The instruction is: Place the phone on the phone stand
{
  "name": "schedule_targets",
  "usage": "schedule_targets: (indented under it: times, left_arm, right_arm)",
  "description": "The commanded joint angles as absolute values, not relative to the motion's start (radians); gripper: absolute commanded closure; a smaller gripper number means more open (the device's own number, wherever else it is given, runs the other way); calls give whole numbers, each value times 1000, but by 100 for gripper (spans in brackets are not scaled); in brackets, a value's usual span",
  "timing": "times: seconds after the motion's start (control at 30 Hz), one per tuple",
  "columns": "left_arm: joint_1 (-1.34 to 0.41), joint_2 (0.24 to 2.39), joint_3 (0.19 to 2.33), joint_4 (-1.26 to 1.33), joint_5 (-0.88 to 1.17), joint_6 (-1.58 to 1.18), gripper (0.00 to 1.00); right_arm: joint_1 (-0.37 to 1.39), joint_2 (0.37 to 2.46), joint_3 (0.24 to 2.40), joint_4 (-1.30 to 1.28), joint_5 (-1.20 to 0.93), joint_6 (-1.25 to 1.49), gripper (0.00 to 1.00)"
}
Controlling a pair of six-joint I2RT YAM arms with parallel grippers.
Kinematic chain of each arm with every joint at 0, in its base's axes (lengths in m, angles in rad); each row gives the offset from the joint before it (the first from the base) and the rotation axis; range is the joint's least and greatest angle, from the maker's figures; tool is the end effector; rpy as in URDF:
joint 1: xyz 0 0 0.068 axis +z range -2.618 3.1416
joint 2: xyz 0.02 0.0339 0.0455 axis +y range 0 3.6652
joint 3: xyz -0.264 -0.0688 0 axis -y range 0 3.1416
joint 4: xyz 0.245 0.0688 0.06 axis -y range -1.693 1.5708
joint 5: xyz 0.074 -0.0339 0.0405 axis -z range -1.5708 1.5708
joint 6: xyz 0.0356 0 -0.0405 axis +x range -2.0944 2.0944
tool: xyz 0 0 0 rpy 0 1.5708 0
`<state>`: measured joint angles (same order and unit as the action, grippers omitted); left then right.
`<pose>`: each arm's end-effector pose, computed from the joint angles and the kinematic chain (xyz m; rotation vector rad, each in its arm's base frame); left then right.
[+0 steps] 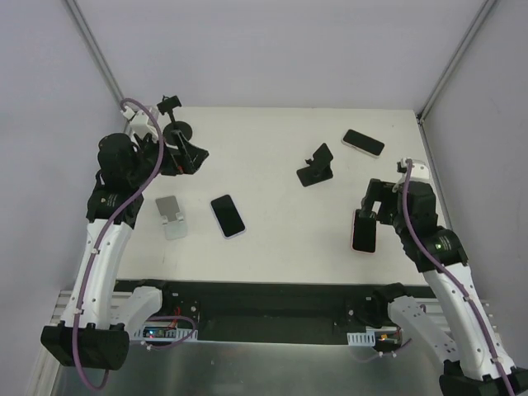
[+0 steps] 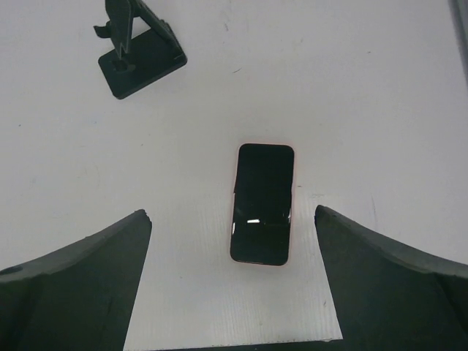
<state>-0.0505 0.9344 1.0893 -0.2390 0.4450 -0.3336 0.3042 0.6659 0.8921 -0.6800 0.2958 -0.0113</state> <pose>0.2006 -0.0255 0.4140 0.1072 1.6851 -0.6572 0.1317 0.0305 0.3426 -0.1301 2.0011 -0.1122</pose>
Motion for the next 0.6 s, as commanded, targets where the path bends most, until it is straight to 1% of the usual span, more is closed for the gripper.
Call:
schedule_targets:
  times: [0.0, 0.13, 0.17, 0.27, 0.3, 0.43, 0.47, 0.5, 0.57]
  left_arm:
    - [-46, 983, 1068, -184, 546, -301, 1]
    - [-46, 1022, 1013, -129, 626, -313, 1]
    - [-46, 1032, 1000, -115, 650, -322, 1]
    - [-46, 1052, 948, -58, 698, -373, 1]
    - [-48, 1060, 925, -43, 744, -386, 1]
    - [-57, 1071, 910, -29, 782, -414, 1]
    - [-63, 1072, 908, -29, 781, -417, 1]
    - [-75, 1072, 907, -28, 784, -420, 1]
    - [-86, 1078, 907, -25, 801, -425, 1]
  right_arm:
    - [301, 768, 882, -531, 126, 18, 4]
    - [298, 839, 854, -411, -26, 8, 4]
    - [295, 865, 861, -393, -37, 15, 4]
    - [253, 986, 894, -387, -130, 52, 4]
    - [223, 1039, 893, -374, -176, 72, 4]
    - [158, 1130, 855, -290, -216, 279, 4]
    - [143, 1140, 827, -190, -236, 370, 4]
    - [141, 1150, 772, -131, -254, 409, 4]
    - [141, 1164, 732, -7, -252, 471, 4]
